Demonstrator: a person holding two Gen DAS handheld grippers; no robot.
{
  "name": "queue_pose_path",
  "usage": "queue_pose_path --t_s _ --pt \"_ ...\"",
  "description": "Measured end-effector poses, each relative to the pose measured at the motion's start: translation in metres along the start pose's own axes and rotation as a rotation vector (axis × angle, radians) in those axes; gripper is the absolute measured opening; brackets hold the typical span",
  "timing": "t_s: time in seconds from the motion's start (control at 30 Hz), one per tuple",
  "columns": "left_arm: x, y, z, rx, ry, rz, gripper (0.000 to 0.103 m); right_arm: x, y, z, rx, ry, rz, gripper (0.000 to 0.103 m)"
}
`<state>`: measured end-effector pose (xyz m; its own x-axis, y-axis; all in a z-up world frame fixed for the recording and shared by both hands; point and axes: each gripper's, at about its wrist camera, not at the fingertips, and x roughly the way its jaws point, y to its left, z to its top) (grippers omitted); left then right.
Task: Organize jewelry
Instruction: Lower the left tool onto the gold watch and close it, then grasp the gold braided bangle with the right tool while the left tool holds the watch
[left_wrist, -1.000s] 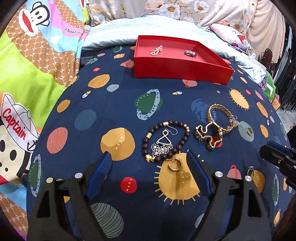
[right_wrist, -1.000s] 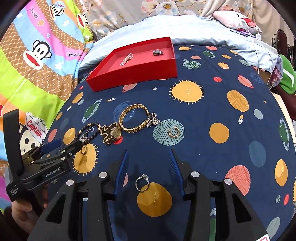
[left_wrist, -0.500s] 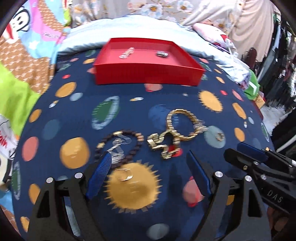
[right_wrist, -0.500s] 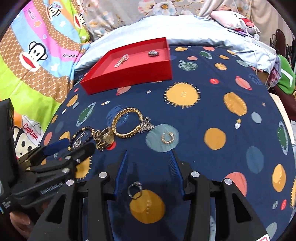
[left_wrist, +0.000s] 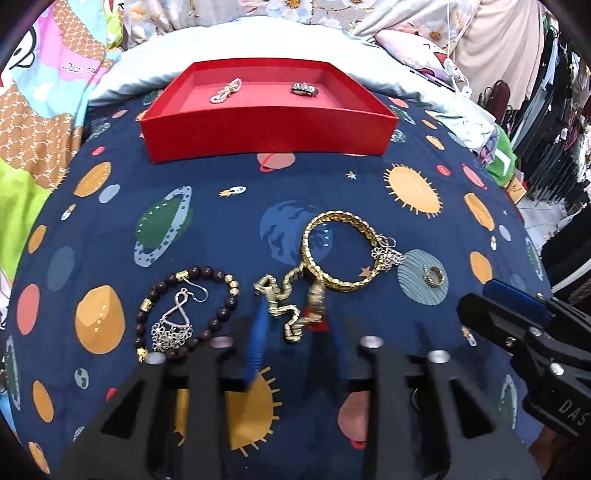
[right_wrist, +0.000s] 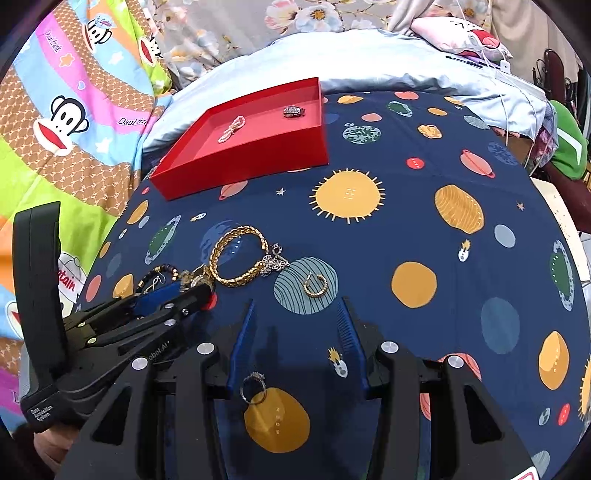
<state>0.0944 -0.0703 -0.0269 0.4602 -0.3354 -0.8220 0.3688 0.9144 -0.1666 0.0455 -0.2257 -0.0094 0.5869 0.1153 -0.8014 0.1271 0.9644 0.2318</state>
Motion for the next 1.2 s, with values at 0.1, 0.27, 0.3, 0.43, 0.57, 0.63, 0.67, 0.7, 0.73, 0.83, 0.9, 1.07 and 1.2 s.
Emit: queue_pose_path --t_s 0.1,0.27,0.3,0.43,0.57,0.63,0.67,0.7,0.73,0.83,0.9,1.07,1.2 --pt "-0.001 0.001 0.000 -0.001 0.003 -0.027 0.014 0.005 0.003 0.002 -0.008 0.006 0.010 0.044" --pt "-0.016 0.009 0.002 -0.012 -0.019 -0.042 0.008 0.011 0.014 0.006 -0.036 0.010 0.027 0.044" --pt "-0.022 0.014 0.004 -0.024 -0.030 -0.041 0.004 0.013 0.017 0.007 -0.041 0.011 0.032 0.044" --pt "-0.040 0.033 0.011 -0.062 -0.065 -0.036 0.001 0.025 0.031 0.011 -0.065 0.021 0.057 0.044" --pt "-0.045 0.046 0.015 -0.079 -0.075 -0.022 0.002 0.034 0.040 0.021 -0.095 0.014 0.049 0.044" --pt "-0.040 0.048 0.012 -0.083 -0.048 -0.037 0.003 0.034 0.041 0.027 -0.091 0.007 0.057 0.044" --pt "-0.038 0.048 0.010 -0.090 -0.042 -0.047 0.006 0.032 0.042 0.028 -0.094 0.001 0.055 0.044" --pt "-0.037 0.046 0.007 -0.087 -0.036 -0.050 0.019 0.031 0.041 0.029 -0.095 -0.001 0.052 0.044" --pt "-0.036 0.044 0.005 -0.086 -0.034 -0.051 0.036 0.031 0.040 0.028 -0.094 0.001 0.049 0.044" --pt "-0.030 0.035 0.000 -0.068 -0.028 -0.054 0.043 0.030 0.034 0.026 -0.076 0.011 0.042 0.044" --pt "-0.022 0.028 -0.001 -0.052 -0.017 -0.050 0.043 0.029 0.029 0.024 -0.059 0.012 0.037 0.044" --pt "-0.006 0.021 -0.004 -0.034 0.002 -0.014 0.028 0.021 0.016 0.022 -0.029 0.004 0.025 0.044" --pt "-0.004 0.019 -0.003 -0.006 -0.023 0.020 0.022 0.019 0.008 0.021 -0.009 -0.003 0.025 0.044"
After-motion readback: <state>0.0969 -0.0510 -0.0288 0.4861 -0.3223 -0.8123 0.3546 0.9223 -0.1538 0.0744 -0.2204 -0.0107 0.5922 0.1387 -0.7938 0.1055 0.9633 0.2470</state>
